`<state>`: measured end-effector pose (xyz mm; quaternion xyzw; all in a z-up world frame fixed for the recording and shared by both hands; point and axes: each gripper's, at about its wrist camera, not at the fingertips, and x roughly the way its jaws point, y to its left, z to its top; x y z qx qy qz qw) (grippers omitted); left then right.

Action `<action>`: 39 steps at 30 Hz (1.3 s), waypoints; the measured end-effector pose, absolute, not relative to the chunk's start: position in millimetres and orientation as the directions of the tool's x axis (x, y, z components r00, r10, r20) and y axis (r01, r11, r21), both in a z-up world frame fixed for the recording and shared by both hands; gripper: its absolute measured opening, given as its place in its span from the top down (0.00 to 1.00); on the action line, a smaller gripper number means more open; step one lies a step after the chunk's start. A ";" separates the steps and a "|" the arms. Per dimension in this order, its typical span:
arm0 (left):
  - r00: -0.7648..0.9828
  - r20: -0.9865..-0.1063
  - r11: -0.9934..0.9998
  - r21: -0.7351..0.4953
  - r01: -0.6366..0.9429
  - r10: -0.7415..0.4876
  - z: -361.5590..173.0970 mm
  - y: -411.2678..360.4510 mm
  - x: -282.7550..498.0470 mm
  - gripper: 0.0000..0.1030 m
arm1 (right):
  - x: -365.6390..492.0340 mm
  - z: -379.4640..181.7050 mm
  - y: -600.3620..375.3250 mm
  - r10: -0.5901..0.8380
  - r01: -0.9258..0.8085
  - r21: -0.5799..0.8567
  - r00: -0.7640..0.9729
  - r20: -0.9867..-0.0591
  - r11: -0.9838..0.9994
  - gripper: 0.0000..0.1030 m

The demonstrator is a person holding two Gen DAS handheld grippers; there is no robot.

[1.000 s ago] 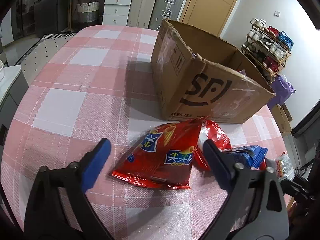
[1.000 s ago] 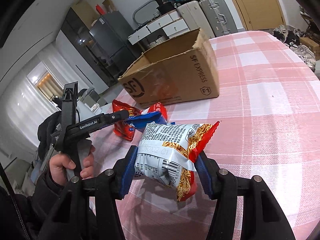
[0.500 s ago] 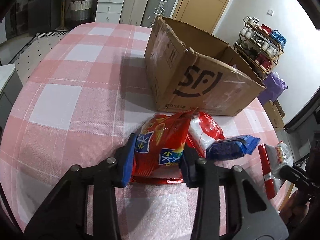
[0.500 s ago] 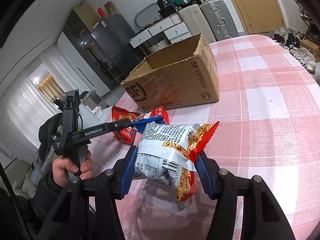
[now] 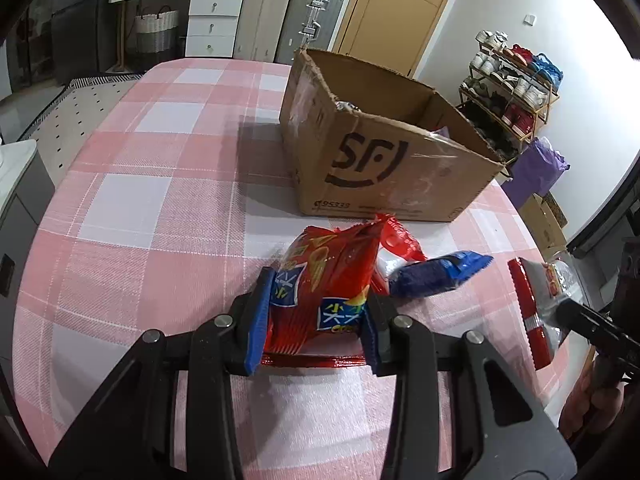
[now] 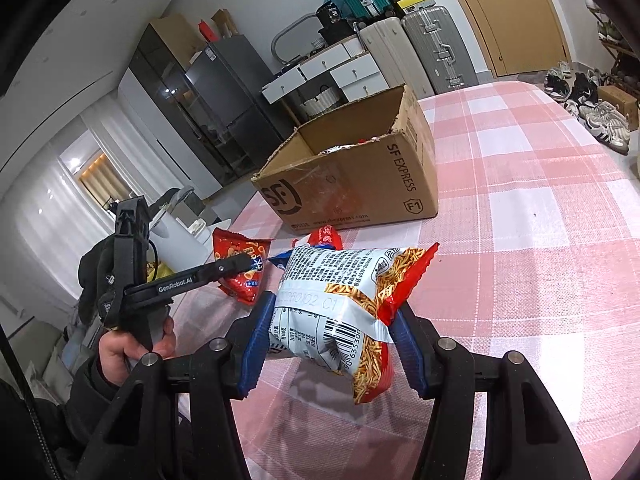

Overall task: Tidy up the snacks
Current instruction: 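Grasp the red chip bag with the left tool while the right tool carries the noodle bag toward the box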

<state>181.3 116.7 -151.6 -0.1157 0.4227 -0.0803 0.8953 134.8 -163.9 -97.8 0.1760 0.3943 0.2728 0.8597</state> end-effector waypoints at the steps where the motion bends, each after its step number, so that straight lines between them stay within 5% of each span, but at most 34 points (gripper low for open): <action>1: 0.628 -0.741 0.962 -0.271 0.046 -0.239 -149.8 116.5 179.2 0.66 | 134.0 -96.4 -163.0 0.609 -0.337 0.514 0.540 -0.580 0.789 0.45; 39: 0.705 -0.625 0.938 -0.295 0.185 -0.335 -20.5 79.1 154.4 0.66 | 180.2 4.6 -145.7 0.646 -0.476 0.440 0.615 -0.453 0.762 0.44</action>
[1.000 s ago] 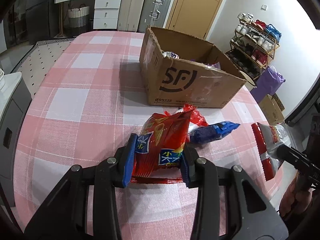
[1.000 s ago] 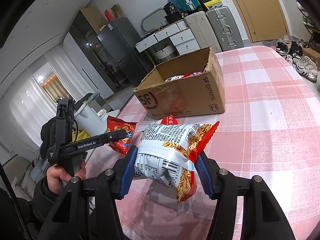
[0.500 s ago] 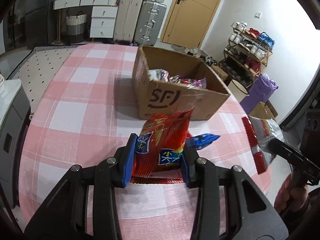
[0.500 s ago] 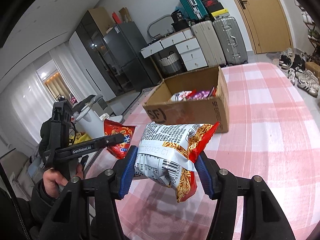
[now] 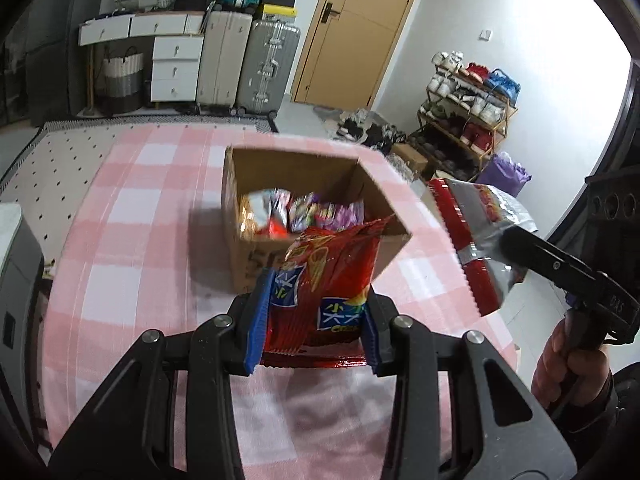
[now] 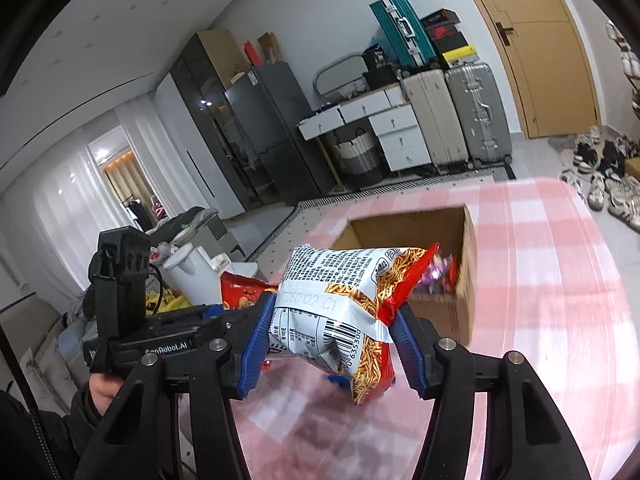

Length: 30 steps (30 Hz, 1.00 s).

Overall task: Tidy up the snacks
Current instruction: 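Grasp the red chip bag with the left tool while the right tool carries the noodle bag toward the box, then carry both bags over the box and open both tools to drop them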

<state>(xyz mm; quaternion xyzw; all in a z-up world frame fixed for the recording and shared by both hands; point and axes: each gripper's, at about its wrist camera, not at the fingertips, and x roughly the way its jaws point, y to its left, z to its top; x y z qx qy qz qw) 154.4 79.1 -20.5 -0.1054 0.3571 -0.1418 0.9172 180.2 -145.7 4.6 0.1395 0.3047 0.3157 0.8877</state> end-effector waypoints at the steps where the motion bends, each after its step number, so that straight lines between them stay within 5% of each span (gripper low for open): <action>1: 0.710 -0.617 0.936 -0.296 0.191 -0.340 -14.5 78.2 156.1 0.66 | 183.6 7.9 -144.4 0.644 -0.479 0.434 0.616 -0.453 0.763 0.44; 16: 0.753 -0.578 0.947 -0.241 0.212 -0.316 56.1 63.7 214.6 0.65 | 241.9 53.6 -126.8 0.632 -0.533 0.342 0.615 -0.471 0.774 0.44; 30: 0.727 -0.619 0.953 -0.234 0.191 -0.298 49.5 53.7 302.6 0.65 | 304.8 44.0 -122.9 0.595 -0.489 0.340 0.623 -0.508 0.803 0.44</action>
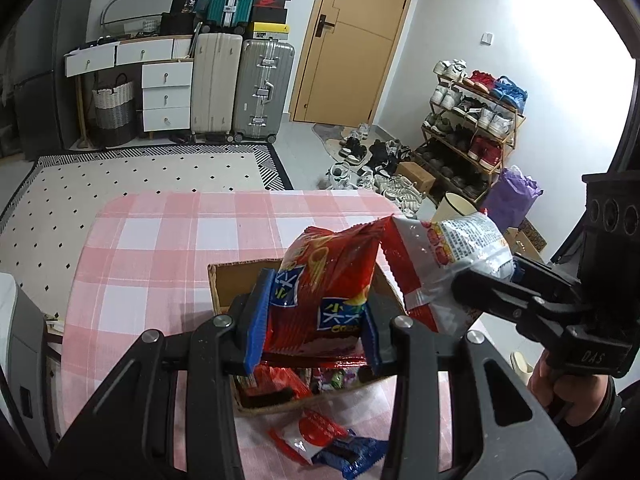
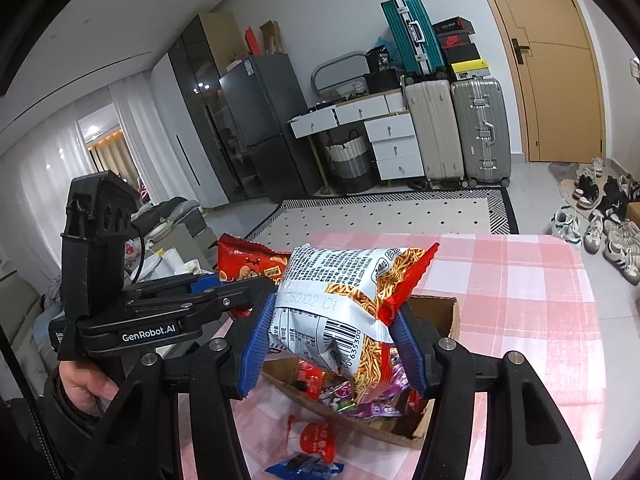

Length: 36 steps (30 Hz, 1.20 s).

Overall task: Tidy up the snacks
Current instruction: 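Carry both bags over the box and open both tools to drop them, then withdraw both tools from the box toward the last two packets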

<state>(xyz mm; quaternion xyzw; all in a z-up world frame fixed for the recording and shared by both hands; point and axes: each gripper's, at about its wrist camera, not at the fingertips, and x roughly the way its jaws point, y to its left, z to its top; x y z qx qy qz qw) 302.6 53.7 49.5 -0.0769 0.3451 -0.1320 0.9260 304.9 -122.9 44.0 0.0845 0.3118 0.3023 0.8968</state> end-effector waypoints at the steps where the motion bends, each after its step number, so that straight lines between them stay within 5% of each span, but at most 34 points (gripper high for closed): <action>1: 0.725 -0.622 0.954 -0.232 0.188 -0.294 47.4 53.4 308.2 0.65 | 308.4 42.6 -122.3 0.595 -0.489 0.340 0.622 -0.510 0.803 0.44; 19: 0.655 -0.690 0.950 -0.260 0.172 -0.308 -12.0 51.9 382.3 0.65 | 365.8 -3.9 -117.6 0.577 -0.443 0.372 0.577 -0.578 0.816 0.43; 22: 0.648 -0.707 0.958 -0.241 0.154 -0.282 -19.6 51.2 390.0 0.51 | 372.0 -10.4 -116.0 0.562 -0.426 0.370 0.571 -0.598 0.826 0.25; 25: 0.655 -0.703 0.959 -0.247 0.138 -0.276 -22.3 56.8 388.9 0.34 | 370.1 -10.8 -117.9 0.559 -0.421 0.369 0.581 -0.592 0.829 0.22; 36: 0.700 -0.673 0.969 -0.211 0.125 -0.237 -5.6 62.7 346.9 0.29 | 331.9 16.5 -136.1 0.564 -0.424 0.372 0.633 -0.530 0.826 0.18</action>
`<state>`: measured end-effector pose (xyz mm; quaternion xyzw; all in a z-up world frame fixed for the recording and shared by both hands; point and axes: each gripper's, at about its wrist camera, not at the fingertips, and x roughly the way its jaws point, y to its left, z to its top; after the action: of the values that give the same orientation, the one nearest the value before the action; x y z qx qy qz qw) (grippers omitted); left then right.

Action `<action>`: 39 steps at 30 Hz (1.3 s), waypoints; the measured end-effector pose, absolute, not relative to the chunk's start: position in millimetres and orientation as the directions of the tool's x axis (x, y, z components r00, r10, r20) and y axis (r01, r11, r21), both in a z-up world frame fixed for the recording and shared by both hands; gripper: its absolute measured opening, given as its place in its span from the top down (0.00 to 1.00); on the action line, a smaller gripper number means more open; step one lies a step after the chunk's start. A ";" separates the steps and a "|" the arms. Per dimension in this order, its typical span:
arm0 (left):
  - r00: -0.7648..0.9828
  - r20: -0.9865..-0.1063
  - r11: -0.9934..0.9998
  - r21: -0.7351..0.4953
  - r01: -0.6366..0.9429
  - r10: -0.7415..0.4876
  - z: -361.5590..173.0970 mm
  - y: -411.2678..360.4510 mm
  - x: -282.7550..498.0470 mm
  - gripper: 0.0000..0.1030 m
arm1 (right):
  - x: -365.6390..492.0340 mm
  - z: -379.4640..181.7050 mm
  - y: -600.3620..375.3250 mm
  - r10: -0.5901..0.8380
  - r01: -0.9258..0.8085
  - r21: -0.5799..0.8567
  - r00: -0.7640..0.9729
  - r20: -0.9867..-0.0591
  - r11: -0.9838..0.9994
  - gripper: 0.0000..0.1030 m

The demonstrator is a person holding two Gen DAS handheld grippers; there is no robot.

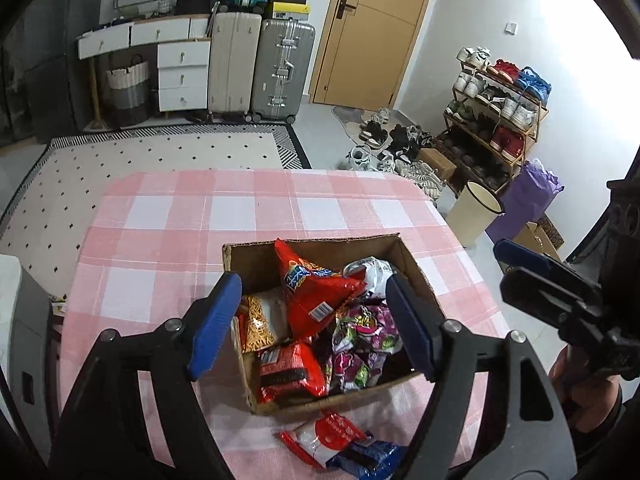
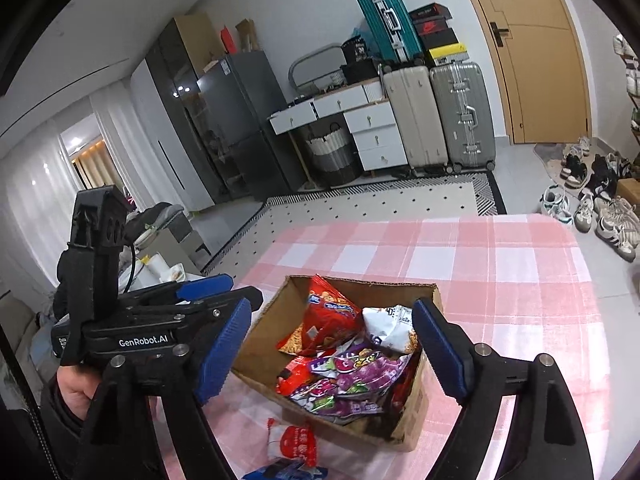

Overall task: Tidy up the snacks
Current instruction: 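Withdraw both tools from the box toward the last two packets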

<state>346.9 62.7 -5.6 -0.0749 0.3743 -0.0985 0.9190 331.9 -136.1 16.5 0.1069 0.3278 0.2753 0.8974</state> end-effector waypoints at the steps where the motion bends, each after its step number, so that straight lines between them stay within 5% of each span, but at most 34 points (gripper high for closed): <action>1: 0.707 -0.668 0.971 -0.203 0.124 -0.230 -3.0 62.2 340.9 0.27 | 326.3 19.5 -137.1 0.567 -0.428 0.373 0.637 -0.522 0.823 0.17; 13: 0.756 -0.624 0.979 -0.161 0.124 -0.198 22.9 57.5 270.4 0.20 | 266.2 41.4 -145.6 0.575 -0.444 0.370 0.686 -0.446 0.816 0.04; 19: 0.789 -0.589 0.982 -0.157 0.100 -0.175 36.4 61.2 236.9 0.06 | 238.1 46.0 -148.5 0.582 -0.446 0.382 0.698 -0.417 0.809 0.01; 39: 0.811 -0.553 0.975 -0.198 0.097 -0.193 22.0 64.1 152.2 0.01 | 166.5 15.4 -142.5 0.582 -0.444 0.388 0.704 -0.406 0.808 0.01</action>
<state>152.2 64.1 22.0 -0.0802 0.2981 -0.0763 0.9481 166.5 -142.5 15.4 0.1316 0.2629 0.2806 0.9137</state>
